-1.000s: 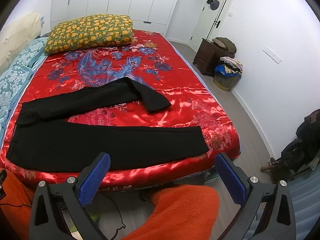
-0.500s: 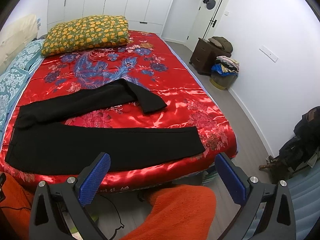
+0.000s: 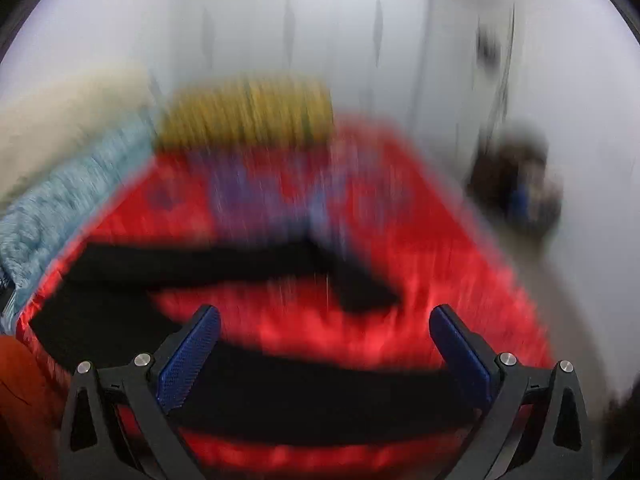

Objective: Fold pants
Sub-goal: 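Reach the right tool to a black trouser leg hem and close on it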

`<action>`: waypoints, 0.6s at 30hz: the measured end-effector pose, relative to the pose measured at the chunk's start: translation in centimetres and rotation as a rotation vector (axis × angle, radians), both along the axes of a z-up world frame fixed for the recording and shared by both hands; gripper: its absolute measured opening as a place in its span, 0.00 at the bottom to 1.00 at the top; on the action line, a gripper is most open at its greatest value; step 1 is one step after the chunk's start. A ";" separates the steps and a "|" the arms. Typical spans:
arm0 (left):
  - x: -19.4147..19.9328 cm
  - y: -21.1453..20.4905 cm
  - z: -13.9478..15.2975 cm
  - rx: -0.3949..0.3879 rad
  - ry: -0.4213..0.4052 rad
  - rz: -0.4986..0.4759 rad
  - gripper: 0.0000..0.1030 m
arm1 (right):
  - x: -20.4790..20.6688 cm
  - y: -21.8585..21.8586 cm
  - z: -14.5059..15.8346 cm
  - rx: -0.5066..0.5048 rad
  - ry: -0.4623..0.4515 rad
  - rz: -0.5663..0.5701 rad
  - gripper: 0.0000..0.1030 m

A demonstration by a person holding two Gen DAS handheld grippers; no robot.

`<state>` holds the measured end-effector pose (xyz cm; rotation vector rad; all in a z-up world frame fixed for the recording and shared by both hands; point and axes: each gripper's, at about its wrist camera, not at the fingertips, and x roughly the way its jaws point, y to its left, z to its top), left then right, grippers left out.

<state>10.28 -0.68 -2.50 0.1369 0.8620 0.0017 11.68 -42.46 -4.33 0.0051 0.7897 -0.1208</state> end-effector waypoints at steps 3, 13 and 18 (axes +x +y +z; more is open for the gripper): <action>1.1 -0.4 -2.4 0.013 0.067 0.010 0.99 | 4.2 -2.5 -5.2 0.030 0.069 0.020 1.00; 4.6 -2.6 -8.8 0.083 0.249 0.019 0.99 | 18.5 -3.7 -18.9 -0.231 0.288 0.125 0.85; 6.1 -2.7 -9.6 0.105 0.264 0.026 0.99 | 22.3 -5.6 -21.8 -0.358 0.367 0.150 0.05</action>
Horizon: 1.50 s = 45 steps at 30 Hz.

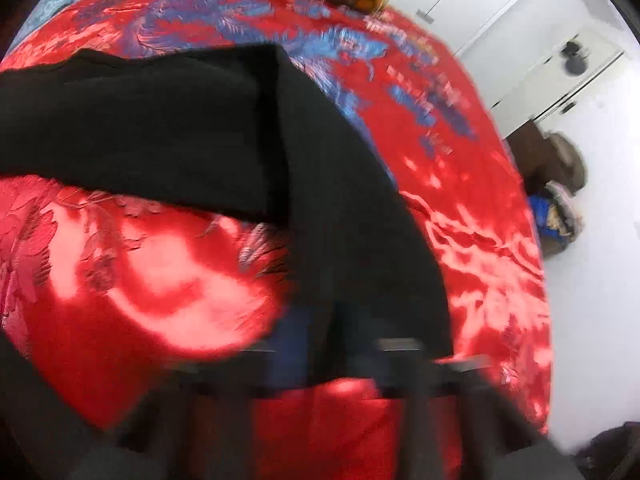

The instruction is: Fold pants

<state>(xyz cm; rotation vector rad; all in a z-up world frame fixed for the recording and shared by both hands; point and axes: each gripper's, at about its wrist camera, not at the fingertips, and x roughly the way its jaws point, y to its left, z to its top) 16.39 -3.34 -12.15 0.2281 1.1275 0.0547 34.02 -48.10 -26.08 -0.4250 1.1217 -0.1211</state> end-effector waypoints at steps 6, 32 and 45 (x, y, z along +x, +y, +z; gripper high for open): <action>4.0 0.5 -0.8 0.015 -0.039 0.025 0.99 | 4.4 -5.6 7.5 0.075 -0.155 -0.099 0.05; 11.8 0.6 -5.7 0.062 -0.011 0.159 0.99 | 28.8 -7.9 2.7 -0.163 -0.180 -0.085 0.66; 28.7 6.5 -8.8 0.070 -0.254 0.235 0.99 | 18.6 -25.9 2.1 0.868 -0.263 -0.472 0.75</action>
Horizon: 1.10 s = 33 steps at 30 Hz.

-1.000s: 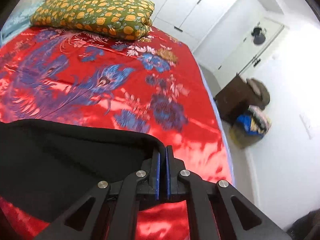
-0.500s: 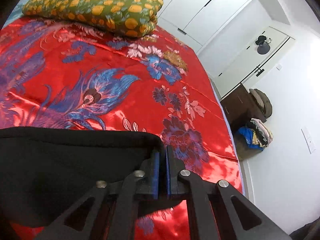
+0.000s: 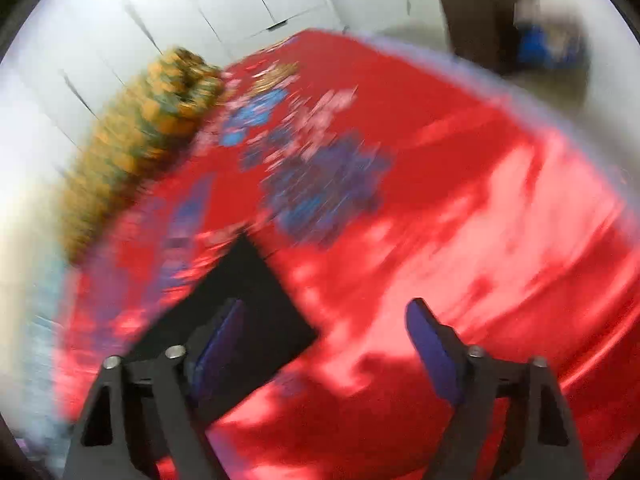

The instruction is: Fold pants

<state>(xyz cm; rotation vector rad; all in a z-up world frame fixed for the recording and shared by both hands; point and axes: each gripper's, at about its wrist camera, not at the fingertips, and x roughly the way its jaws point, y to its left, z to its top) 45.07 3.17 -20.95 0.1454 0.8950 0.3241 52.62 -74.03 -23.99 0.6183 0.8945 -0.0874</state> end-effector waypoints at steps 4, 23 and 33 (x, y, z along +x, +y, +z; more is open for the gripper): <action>2.5 -0.9 -4.2 0.129 0.030 -0.023 0.99 | 2.1 2.7 -1.9 -0.061 0.012 0.095 0.73; 3.8 1.1 -7.3 0.120 0.140 0.113 0.99 | -2.7 6.0 -1.8 -0.475 0.213 0.040 0.41; -6.7 7.2 -0.7 -0.006 0.084 0.074 0.99 | -14.0 7.6 7.2 -0.384 0.048 -0.096 0.80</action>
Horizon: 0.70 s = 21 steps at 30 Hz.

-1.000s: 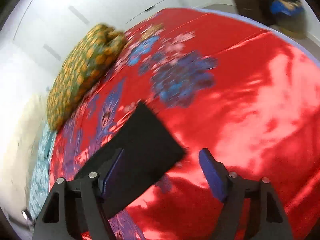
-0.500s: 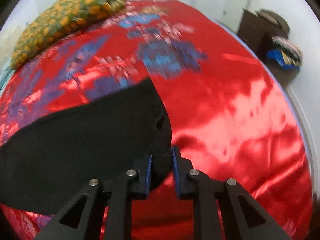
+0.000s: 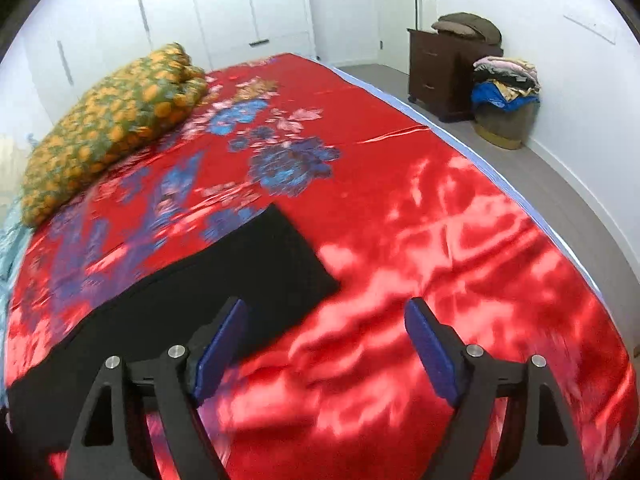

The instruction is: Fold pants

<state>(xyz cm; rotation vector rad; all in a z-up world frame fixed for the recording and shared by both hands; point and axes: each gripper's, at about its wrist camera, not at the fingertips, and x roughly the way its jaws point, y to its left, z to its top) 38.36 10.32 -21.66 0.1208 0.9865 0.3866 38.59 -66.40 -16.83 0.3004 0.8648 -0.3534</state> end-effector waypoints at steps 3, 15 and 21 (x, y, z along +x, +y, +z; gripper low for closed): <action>-5.1 -0.8 -0.9 -0.018 0.045 -0.066 0.99 | -5.7 5.0 0.9 0.034 -0.019 0.052 0.83; -12.0 -4.7 -6.0 -0.127 0.036 -0.115 1.00 | -23.7 25.7 -3.9 0.023 0.035 0.192 0.86; -11.9 -3.4 -6.8 -0.227 0.017 -0.122 1.00 | -22.5 26.5 -7.2 -0.025 0.121 0.174 0.89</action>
